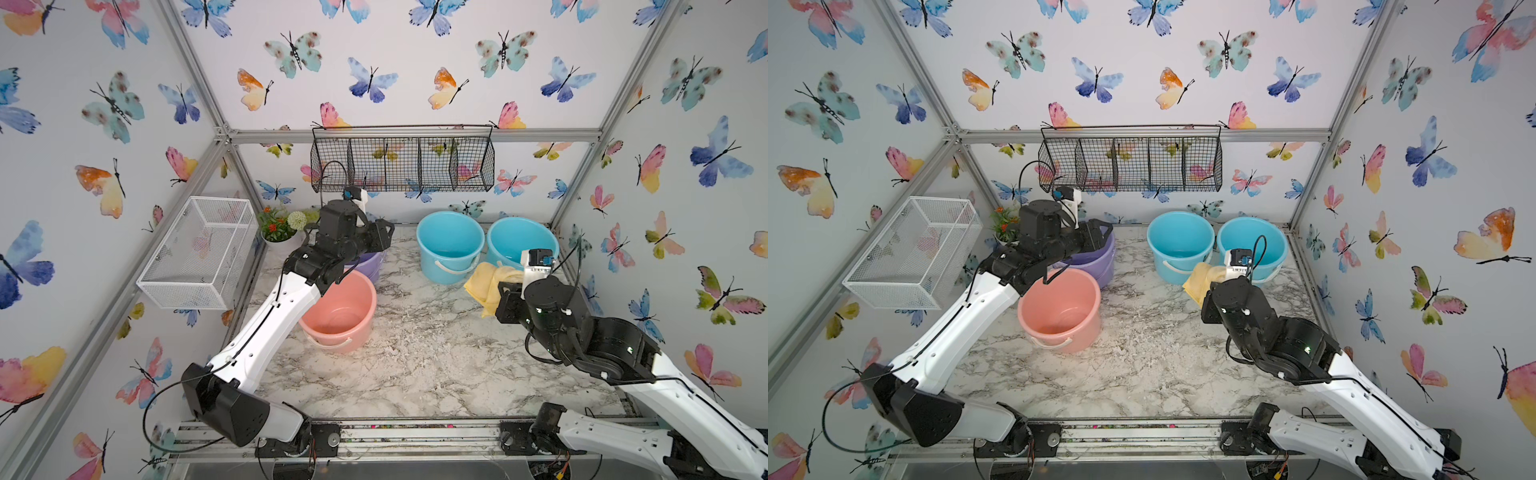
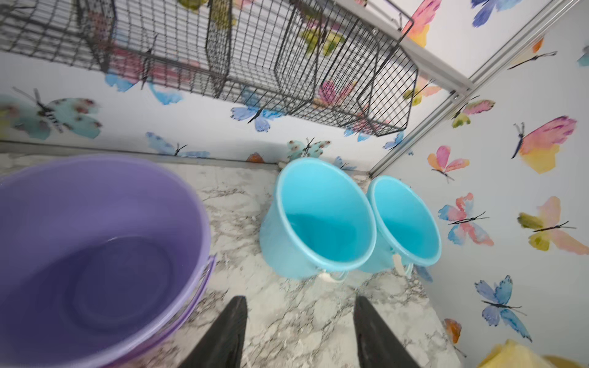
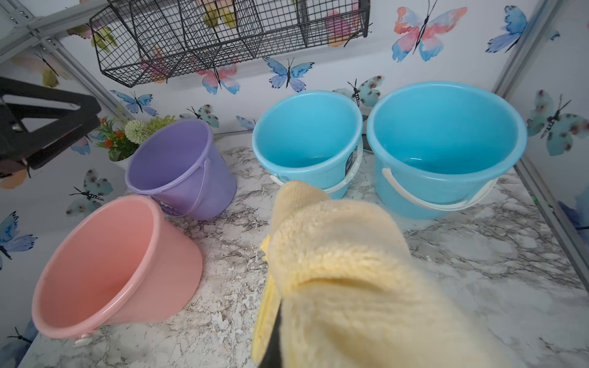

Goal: Wipe the inside of the bucket with a cloth
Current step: Pick up the bucket from the center of the board.

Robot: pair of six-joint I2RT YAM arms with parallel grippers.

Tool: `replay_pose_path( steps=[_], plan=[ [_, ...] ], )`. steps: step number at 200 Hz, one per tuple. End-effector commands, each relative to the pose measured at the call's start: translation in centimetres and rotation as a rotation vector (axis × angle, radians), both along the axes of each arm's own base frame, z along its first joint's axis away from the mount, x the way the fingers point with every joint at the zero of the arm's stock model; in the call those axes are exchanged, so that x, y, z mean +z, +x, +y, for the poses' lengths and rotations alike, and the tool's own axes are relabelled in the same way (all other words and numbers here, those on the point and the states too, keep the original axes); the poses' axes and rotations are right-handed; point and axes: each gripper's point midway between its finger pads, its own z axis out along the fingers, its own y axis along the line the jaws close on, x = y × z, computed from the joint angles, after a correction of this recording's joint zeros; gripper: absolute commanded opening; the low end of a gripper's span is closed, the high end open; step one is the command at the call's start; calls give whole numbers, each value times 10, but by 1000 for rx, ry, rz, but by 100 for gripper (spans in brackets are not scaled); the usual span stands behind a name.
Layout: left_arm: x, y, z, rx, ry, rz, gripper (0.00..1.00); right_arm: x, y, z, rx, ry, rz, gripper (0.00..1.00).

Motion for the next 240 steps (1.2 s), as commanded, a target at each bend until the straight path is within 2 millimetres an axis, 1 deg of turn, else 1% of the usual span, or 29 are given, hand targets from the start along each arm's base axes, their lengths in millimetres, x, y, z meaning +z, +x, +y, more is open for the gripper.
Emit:
replay_pose_path(
  steps=[1,22,29,53,73,91,116,135,158,182,210,240],
  plan=[
    [-33,-27,43,74,129,94,55,6,5,21,63,43,-31,2],
    [-51,-44,75,133,168,162,54,0,10,34,90,32,-24,2],
    [-55,-49,84,149,179,179,54,-1,11,39,100,30,-21,2],
    [-68,-64,124,251,232,247,54,-5,14,52,131,32,-14,2],
    [-81,-79,158,344,279,310,53,-8,15,58,146,41,-10,2],
    [-94,-90,185,405,291,360,52,-10,16,61,153,46,-9,2],
    [-116,-104,215,465,267,426,50,-11,17,66,165,45,-7,2],
    [-132,-109,225,465,224,462,49,-9,18,69,173,46,-6,2],
    [-147,-110,219,415,173,485,48,-9,19,71,178,43,-8,2],
    [-159,-110,217,403,166,507,47,-8,19,71,178,41,-7,2],
    [-170,-108,213,382,148,521,44,-7,19,71,175,44,-8,2],
    [-187,-107,217,395,157,544,36,-8,19,71,176,46,-5,2]
  ],
)
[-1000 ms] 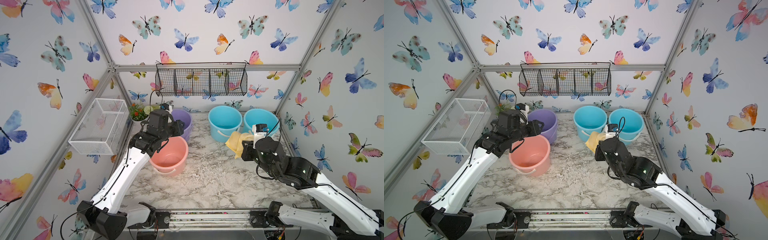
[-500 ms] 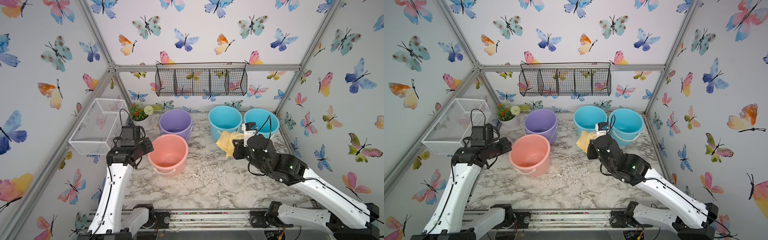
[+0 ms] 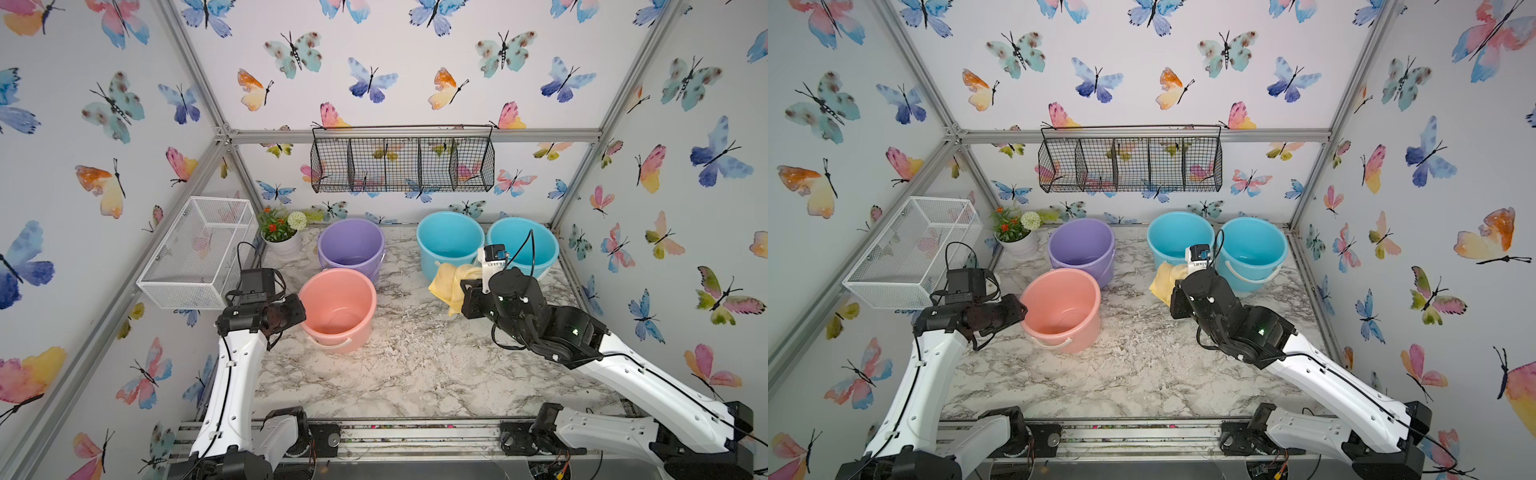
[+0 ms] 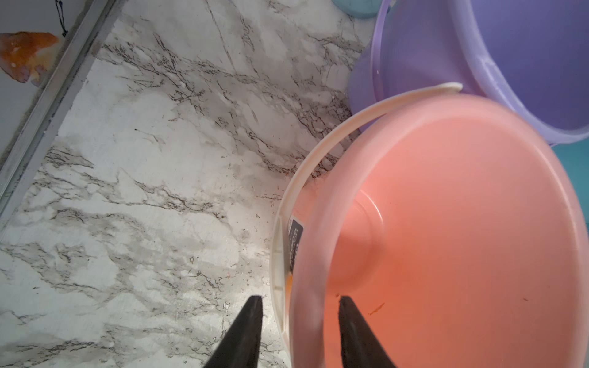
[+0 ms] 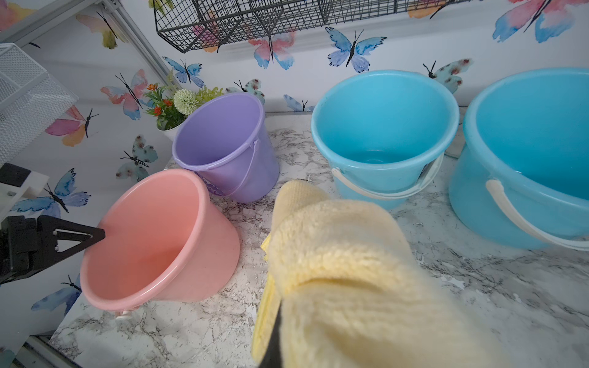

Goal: Wipe the inside of the bucket with a cloth
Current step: Pick up the bucket from the center of the board.

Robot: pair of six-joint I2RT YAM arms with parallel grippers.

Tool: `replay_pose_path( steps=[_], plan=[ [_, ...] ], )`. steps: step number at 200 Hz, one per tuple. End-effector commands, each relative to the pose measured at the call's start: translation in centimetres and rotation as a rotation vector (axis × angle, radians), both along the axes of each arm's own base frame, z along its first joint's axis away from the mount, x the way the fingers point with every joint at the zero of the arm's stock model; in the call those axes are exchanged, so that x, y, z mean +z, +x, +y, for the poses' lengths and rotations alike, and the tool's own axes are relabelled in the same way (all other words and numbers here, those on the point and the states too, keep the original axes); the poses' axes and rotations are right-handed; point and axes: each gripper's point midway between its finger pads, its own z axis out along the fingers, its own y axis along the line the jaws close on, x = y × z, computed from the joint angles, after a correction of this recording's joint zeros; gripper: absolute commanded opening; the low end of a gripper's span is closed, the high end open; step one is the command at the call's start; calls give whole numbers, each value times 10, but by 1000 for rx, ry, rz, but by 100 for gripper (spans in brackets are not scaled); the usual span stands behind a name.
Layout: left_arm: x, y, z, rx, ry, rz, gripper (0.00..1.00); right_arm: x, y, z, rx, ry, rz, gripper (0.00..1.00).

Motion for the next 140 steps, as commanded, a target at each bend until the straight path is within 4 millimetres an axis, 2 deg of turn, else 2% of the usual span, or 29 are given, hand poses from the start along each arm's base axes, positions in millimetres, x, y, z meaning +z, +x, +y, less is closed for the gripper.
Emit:
replay_pose_path(
  steps=[1,19,65,97,140],
  plan=[
    [-10,4,0,-12,-11,-1,35,12,1,3,7,25,-21,2],
    [-15,4,-2,-18,-33,9,29,11,1,5,9,26,-17,2],
    [-15,4,-8,-61,-58,49,16,10,1,8,17,33,-6,2],
    [-5,3,-14,-97,-70,19,10,15,0,5,13,42,-11,2],
    [8,-9,-38,-183,-119,7,2,23,-2,2,11,59,-24,2]
  ],
)
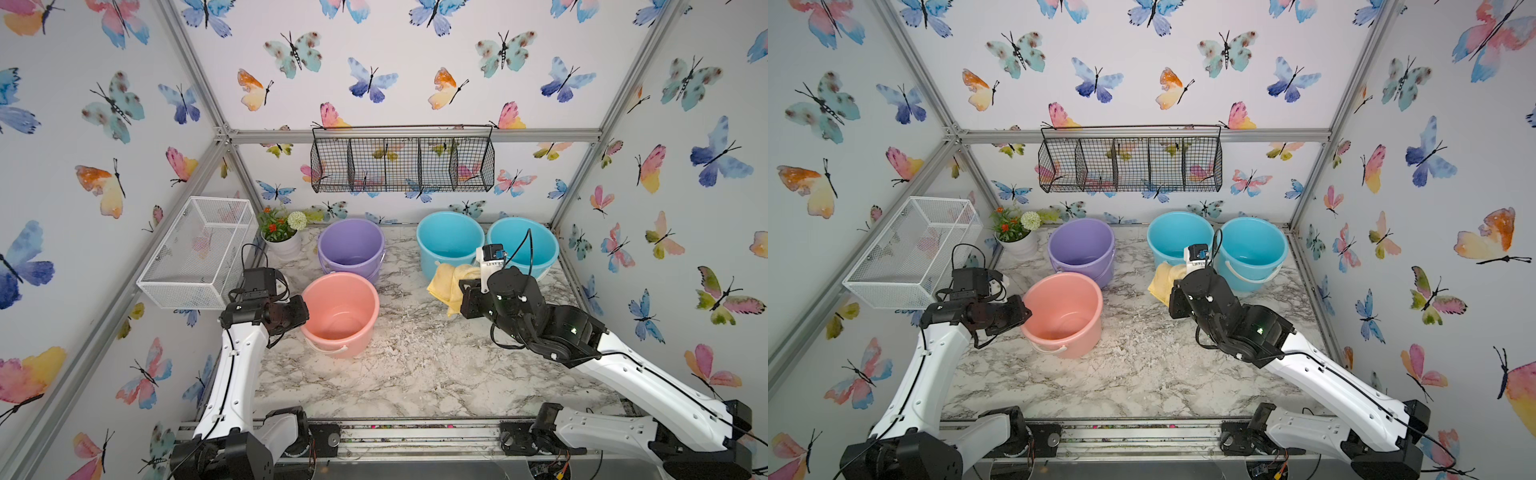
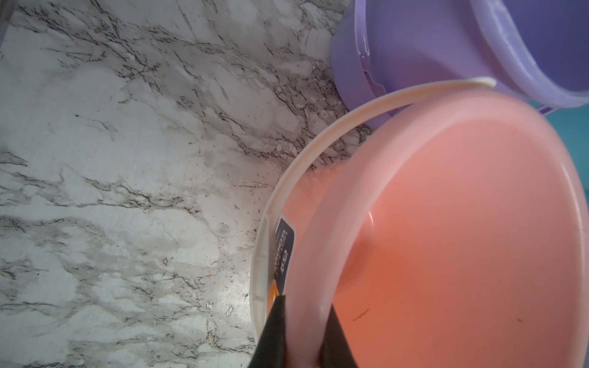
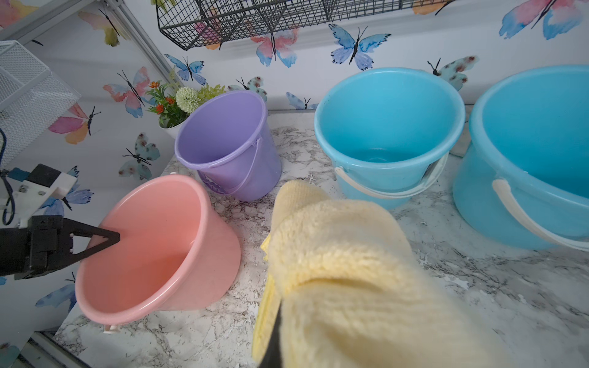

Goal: Wipe the inside of the bucket with a cloth
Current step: Pick up the bucket from the center of the board.

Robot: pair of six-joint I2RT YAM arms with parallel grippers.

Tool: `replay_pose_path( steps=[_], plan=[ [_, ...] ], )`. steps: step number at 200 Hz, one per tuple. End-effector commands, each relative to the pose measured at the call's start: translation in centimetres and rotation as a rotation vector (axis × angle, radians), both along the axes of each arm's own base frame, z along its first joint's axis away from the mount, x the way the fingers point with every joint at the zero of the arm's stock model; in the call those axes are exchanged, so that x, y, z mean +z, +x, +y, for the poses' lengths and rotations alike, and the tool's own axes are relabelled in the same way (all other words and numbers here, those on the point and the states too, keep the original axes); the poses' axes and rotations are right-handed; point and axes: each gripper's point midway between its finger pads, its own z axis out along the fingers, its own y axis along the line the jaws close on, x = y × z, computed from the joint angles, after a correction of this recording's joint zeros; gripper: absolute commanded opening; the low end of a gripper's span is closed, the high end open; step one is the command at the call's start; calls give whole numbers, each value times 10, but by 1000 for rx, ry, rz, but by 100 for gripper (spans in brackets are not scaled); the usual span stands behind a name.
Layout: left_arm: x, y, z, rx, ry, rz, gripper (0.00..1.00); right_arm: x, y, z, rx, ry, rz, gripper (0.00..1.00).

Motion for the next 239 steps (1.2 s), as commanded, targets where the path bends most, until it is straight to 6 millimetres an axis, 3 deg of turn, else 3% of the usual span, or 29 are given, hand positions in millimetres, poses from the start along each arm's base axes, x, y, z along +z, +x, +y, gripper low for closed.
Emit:
replay_pose_path(
  steps=[1,36,94,143,171,197,216,239],
  plan=[
    [19,-10,-21,-84,-48,-38,2,23,-2,-1,2,56,-29,2],
    [33,-18,-66,-181,-75,-83,1,39,-5,8,46,111,-50,2],
    [60,-13,-166,-342,-138,-241,0,73,-22,41,239,268,-86,2],
    [76,-4,-236,-475,-115,-362,0,58,-31,71,368,283,-20,2],
    [60,3,-254,-517,-76,-351,0,69,-36,74,409,308,-45,2],
    [54,10,-257,-525,-53,-360,0,81,-42,70,429,331,-78,2],
    [51,12,-255,-515,-35,-371,0,73,-41,64,403,309,-64,2],
    [49,13,-254,-518,-33,-389,0,48,-38,58,361,250,-16,2]
  ],
)
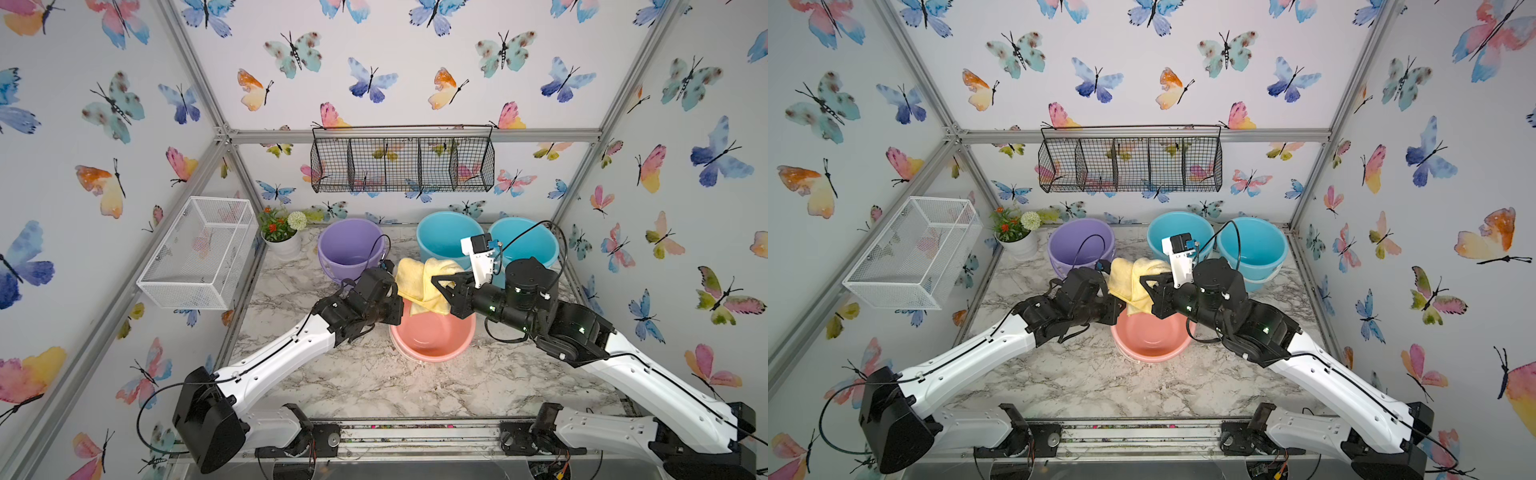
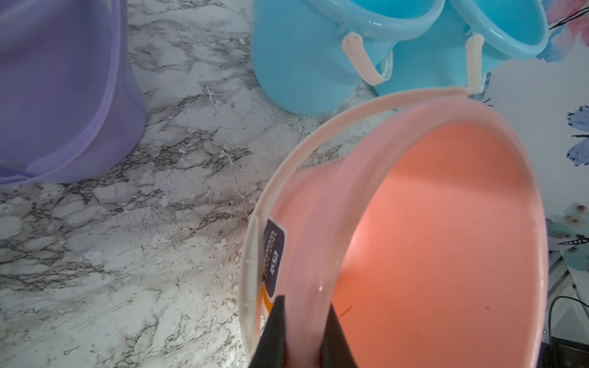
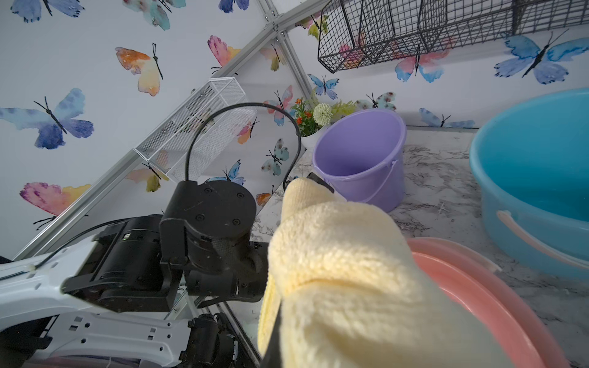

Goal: Wipe the inside of the bucket with a cloth
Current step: Pick up the bucket from the center of the board, then wipe the dirt from the inside of the bucket.

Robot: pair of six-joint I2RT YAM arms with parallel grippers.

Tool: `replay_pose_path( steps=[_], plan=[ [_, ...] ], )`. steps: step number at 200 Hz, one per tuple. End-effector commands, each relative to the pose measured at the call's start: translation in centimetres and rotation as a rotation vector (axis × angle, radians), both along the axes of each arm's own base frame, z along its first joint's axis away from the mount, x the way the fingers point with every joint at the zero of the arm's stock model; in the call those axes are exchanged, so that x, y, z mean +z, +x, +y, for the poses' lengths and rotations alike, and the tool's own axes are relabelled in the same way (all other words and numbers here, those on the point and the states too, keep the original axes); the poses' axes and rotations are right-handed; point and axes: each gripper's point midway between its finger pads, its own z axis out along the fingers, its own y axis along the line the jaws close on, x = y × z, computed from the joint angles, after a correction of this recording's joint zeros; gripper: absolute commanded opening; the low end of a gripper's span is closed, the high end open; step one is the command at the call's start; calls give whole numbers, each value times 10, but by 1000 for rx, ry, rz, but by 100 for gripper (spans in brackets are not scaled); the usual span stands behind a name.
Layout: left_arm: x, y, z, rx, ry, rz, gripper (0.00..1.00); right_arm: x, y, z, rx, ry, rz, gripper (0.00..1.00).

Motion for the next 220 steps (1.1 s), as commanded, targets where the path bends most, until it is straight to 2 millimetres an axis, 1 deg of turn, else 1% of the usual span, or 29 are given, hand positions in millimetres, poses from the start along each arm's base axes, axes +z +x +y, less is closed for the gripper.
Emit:
replay_pose_path(
  steps=[1,15,31,40,62,83,100,115,143,160,220],
  plan=[
    [18,11,-3,11,-41,-95,0,-16,0,-7,-21,-47,13,2],
    [15,11,-2,7,-33,-97,0,-31,0,-4,-13,-73,37,2],
    [18,11,-4,-4,-40,-111,0,-60,2,1,-5,-134,79,2],
    [19,12,-3,-3,-40,-120,0,-82,5,2,-14,-195,108,2],
    [18,14,0,5,-22,-134,0,-138,15,-5,-66,-373,168,2],
    [15,13,0,-3,-23,-148,0,-183,18,-3,-45,-498,191,2],
    [16,13,-1,-10,-29,-153,0,-210,20,4,-14,-548,203,2],
    [15,11,-3,-17,-32,-155,0,-230,21,10,12,-583,210,2],
    [13,10,-3,-20,-29,-151,0,-260,26,15,28,-628,195,2],
    [11,8,-6,-34,-34,-141,0,-272,32,22,47,-642,160,2],
    [5,1,-18,-83,-42,-103,0,-295,72,47,19,-672,-88,2]
  ],
)
